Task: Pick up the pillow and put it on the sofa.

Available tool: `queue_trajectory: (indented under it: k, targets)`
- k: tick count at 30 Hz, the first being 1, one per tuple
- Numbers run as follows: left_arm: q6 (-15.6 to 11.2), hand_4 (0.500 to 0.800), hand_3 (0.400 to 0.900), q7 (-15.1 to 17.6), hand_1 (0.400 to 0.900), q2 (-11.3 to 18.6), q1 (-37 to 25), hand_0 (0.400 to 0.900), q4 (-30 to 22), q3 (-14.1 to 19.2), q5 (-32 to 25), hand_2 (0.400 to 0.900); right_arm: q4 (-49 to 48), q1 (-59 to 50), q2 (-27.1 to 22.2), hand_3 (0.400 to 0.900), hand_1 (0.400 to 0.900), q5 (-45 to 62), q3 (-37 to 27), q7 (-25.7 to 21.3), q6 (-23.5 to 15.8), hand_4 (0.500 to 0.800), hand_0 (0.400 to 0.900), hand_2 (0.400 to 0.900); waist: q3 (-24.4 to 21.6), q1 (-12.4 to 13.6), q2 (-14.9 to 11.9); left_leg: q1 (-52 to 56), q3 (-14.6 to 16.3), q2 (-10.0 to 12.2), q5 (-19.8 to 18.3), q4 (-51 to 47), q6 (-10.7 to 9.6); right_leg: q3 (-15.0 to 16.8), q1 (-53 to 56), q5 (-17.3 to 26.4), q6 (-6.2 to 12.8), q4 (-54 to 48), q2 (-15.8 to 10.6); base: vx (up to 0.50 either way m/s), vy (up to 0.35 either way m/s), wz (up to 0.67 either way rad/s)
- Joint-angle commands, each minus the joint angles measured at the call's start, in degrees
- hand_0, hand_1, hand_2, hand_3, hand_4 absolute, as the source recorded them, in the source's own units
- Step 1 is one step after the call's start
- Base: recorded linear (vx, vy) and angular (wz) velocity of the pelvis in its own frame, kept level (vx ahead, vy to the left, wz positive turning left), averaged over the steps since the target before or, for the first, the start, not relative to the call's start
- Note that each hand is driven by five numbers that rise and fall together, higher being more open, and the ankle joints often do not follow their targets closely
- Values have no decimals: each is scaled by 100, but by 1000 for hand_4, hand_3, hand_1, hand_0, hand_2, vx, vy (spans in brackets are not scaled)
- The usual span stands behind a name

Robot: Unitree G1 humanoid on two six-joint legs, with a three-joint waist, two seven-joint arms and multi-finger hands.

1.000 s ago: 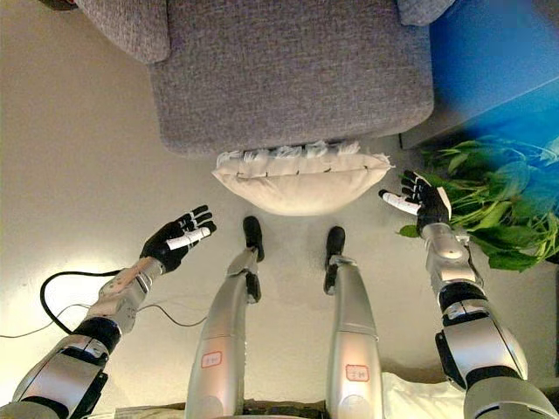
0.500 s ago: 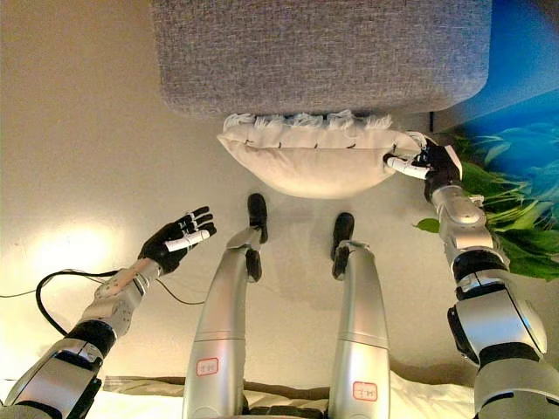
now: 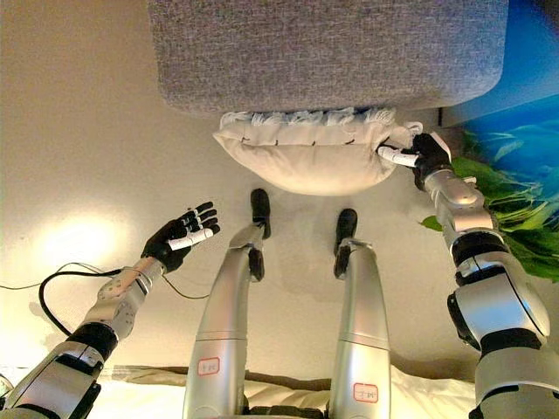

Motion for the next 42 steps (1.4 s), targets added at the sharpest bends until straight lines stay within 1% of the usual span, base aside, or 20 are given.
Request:
queue_trajectory:
  k: [1, 4, 9, 14, 20, 21, 22, 25, 26, 27, 29, 31, 34, 36, 39, 42]
  targets:
    - [-394, 800, 900, -20, 900, -114, 281, 900, -152, 77, -330, 900, -196, -688, -299, 400, 400, 353, 319, 484, -248, 500, 400, 400, 10, 17, 585, 471, 294, -221, -1211, 354, 74, 58, 401, -139, 79, -392, 366, -5, 34, 2]
    - [-417, 800, 900, 1, 900, -157, 252, 900, -151, 44, -369, 900, -201, -774, -287, 400, 400, 333, 357, 446, -194, 500, 400, 400, 10, 9, 622, 535, 304, -224, -1180, 253, 55, 64, 453, -137, 74, -494, 389, -6, 38, 1]
    - [-374, 800, 900, -5, 900, -144, 225, 900, -191, 41, -406, 900, -168, -828, -302, 400, 400, 273, 380, 390, -165, 500, 400, 400, 10, 17, 638, 642, 305, -224, -1142, 124, 50, 54, 572, -127, 75, -644, 412, 0, 0, 0]
    - [-367, 800, 900, -7, 900, -128, 233, 900, -198, 28, -423, 900, -147, -795, -299, 400, 400, 207, 409, 321, -141, 500, 400, 400, 10, 19, 603, 754, 306, -210, -1145, 81, 64, 28, 707, -100, 83, -746, 417, 0, 0, 0]
    - [-267, 800, 900, -2, 900, -108, 219, 900, -182, 46, -370, 900, -112, -647, -283, 400, 400, 46, 375, 200, -80, 500, 400, 400, 10, 0, 530, 987, 311, -190, -1160, 58, 87, 2, 976, -54, 99, -878, 417, -17, 5, -2]
    - [-237, 800, 900, 9, 900, -95, 178, 900, -179, 77, -345, 900, -99, -651, -268, 400, 400, 9, 355, 163, -55, 500, 400, 400, 10, 11, 513, 956, 341, -167, -921, -74, 127, -58, 970, 206, 62, -1068, 422, -98, 6, -4]
    - [-211, 800, 900, 17, 900, -93, 175, 900, -168, 81, -306, 900, -77, -615, -242, 400, 400, 6, 339, 154, -48, 500, 400, 400, 10, 9, 488, 1029, 338, -164, -923, -99, 132, -66, 1050, 229, 70, -1129, 422, -102, -7, -3]
    - [-109, 800, 900, 14, 900, -69, 149, 900, -131, 103, -250, 900, -40, -531, -201, 400, 400, -37, 296, 112, 10, 500, 400, 400, 10, 0, 431, 1221, 331, -159, -914, -174, 142, -80, 1258, 288, 92, -1278, 424, -3, 1, -1]
    - [-27, 800, 900, -10, 900, -71, 156, 900, -67, 121, -162, 900, -14, -454, -173, 400, 400, -111, 273, 107, 27, 500, 400, 400, 10, -14, 401, 1450, 339, -165, -913, -254, 162, -94, 1472, 313, 109, -1390, 432, -2, 13, -4]
    - [-17, 800, 900, -16, 900, -71, 158, 900, -54, 122, -148, 900, -10, -440, -172, 400, 400, -130, 268, 106, 30, 500, 400, 400, 10, -15, 397, 1486, 339, -167, -912, -269, 164, -97, 1507, 317, 111, -1409, 433, 5, 46, -8]
    - [157, 800, 900, 9, 900, -122, 205, 900, 19, 144, -40, 900, -59, -269, -109, 400, 400, -377, 242, 53, 9, 500, 400, 400, 10, -49, 327, 1909, 330, -183, -901, -446, 175, -119, 1938, 389, 143, -1692, 416, 16, 65, -9]
    - [276, 800, 900, 19, 900, -169, 253, 900, 122, 180, 150, 900, -149, -114, -45, 400, 400, -640, 263, 78, -102, 500, 400, 400, 10, -81, 241, 2247, 349, -190, -892, -600, 163, -155, 2299, 459, 181, -1939, 398, 18, 53, -9]
    - [482, 800, 900, 22, 900, -245, 346, 900, 306, 271, 338, 900, -430, 94, -56, 400, 400, -921, 331, 93, -16, 500, 400, 400, 10, -127, 107, 2909, 440, -169, -847, -933, 150, -209, 2998, 586, 244, -2427, 367, 49, 78, -12]
    - [579, 800, 900, -14, 900, -301, 447, 900, 463, 340, 447, 900, -660, 295, -95, 400, 400, -1227, 385, 101, 33, 500, 400, 400, -142, -142, 17, 3257, 508, -132, -800, -1197, 146, -255, 3353, 673, 291, -2767, 317, 76, 114, -19]
    - [731, 800, 900, -103, 900, -358, 600, 900, 645, 454, 575, 900, -1102, 595, -199, 400, 400, -1459, 432, 158, 234, 500, 400, 400, -385, -139, -131, 3735, 577, -80, -755, -1522, 132, -299, 3848, 761, 363, -3161, 229, 83, 112, -19]
    - [877, 800, 900, -169, 900, -450, 787, 900, 861, 586, 789, 900, -1578, 905, -246, 400, 400, -1781, 441, 271, 422, 500, 400, 400, -657, -131, -314, 4288, 656, -18, -739, -1893, 124, -312, 4402, 850, 478, -3554, 153, 119, 92, -18]
